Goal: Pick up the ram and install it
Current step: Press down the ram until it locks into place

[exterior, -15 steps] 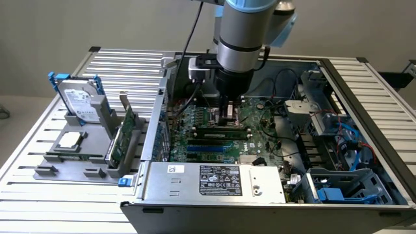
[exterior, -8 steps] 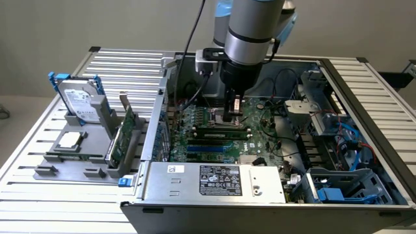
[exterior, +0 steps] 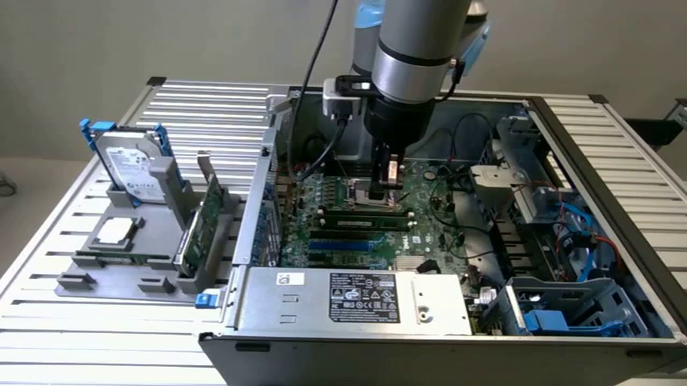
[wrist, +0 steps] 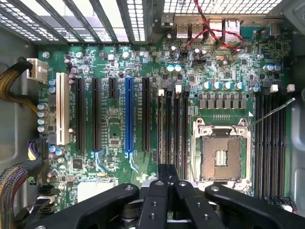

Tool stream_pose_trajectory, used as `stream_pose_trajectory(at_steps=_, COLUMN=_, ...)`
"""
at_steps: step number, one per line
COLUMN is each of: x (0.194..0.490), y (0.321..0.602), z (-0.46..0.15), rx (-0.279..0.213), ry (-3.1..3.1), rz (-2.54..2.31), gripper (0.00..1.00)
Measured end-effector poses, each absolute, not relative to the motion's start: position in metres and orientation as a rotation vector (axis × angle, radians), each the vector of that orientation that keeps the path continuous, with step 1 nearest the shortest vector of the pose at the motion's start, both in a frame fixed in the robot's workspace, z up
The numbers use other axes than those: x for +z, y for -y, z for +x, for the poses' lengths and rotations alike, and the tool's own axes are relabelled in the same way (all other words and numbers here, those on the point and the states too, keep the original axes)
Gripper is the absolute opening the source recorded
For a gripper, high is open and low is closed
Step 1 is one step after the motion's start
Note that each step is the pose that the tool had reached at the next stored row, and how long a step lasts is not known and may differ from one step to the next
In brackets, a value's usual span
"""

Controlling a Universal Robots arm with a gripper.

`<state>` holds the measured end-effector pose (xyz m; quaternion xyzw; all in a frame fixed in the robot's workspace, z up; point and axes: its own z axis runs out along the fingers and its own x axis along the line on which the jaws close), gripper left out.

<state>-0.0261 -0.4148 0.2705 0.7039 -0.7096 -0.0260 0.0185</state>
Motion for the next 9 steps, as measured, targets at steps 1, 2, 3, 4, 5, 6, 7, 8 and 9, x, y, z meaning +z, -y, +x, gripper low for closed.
stream_pose_trajectory(at_steps=1, x=0.2705, y=0.4148, z=-0.0261, rx=-0.081, ry=2.203, rz=2.186, gripper=0.11)
stream_pose_trajectory(at_steps=2, x=0.2705, y=0.4148, z=-0.0261, rx=-0.081, ry=2.203, rz=2.186, gripper=0.11)
stream_pose_trajectory(at_steps=3, x=0.2705, y=0.4148, z=-0.0261, rx=-0.081, ry=2.202, rz=2.186, gripper=0.11)
stream_pose_trajectory(at_steps=4, x=0.2705, y=0.4149, z=-0.0261, rx=-0.081, ry=2.202, rz=2.186, gripper=0.11)
stream_pose_trajectory(at_steps=5, x=0.2705, y=0.4149, z=-0.0261, rx=-0.081, ry=2.202, rz=2.186, gripper=0.11)
stream_pose_trajectory(at_steps=6, x=0.2705, y=0.4149, z=-0.0261, rx=-0.081, ry=2.202, rz=2.186, gripper=0.11)
stream_pose_trajectory(at_steps=7, x=0.2705, y=0.4149, z=-0.0261, rx=-0.081, ry=2.202, rz=2.186, gripper=0.11)
stream_pose_trajectory(at_steps=8, x=0.2705, y=0.4149, z=-0.0261, rx=-0.081, ry=2.203, rz=2.186, gripper=0.11)
stream_pose_trajectory(at_steps=9, x=0.2705, y=0.4149, z=-0.0261, rx=-0.081, ry=2.202, rz=2.186, gripper=0.11)
